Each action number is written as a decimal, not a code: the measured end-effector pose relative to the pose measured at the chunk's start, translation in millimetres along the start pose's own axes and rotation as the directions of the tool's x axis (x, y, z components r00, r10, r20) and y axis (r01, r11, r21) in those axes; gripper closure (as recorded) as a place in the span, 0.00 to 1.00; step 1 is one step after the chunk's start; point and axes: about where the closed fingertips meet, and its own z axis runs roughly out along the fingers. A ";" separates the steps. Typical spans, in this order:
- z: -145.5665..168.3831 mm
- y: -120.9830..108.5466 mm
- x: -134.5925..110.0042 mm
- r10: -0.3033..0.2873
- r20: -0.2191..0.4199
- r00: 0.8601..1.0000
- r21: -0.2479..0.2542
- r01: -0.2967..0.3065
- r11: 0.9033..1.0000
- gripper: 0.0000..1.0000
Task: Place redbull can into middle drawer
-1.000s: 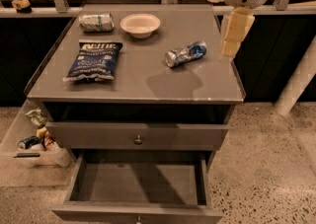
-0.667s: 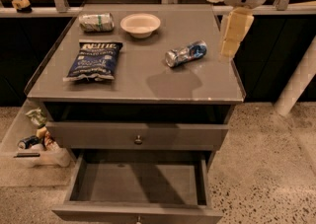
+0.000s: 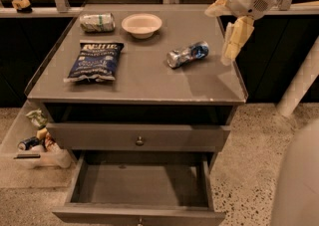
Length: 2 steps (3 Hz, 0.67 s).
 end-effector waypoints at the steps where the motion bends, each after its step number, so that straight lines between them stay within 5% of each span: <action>1: 75.1 -67.4 -5.9 -0.060 0.089 0.994 -0.012 0.061 0.998 0.00; 2: 79.1 -75.2 -9.0 -0.061 0.096 0.994 0.012 0.060 0.998 0.00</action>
Offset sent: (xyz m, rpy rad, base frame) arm 0.0465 0.0274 -0.0328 0.0610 0.0122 0.0805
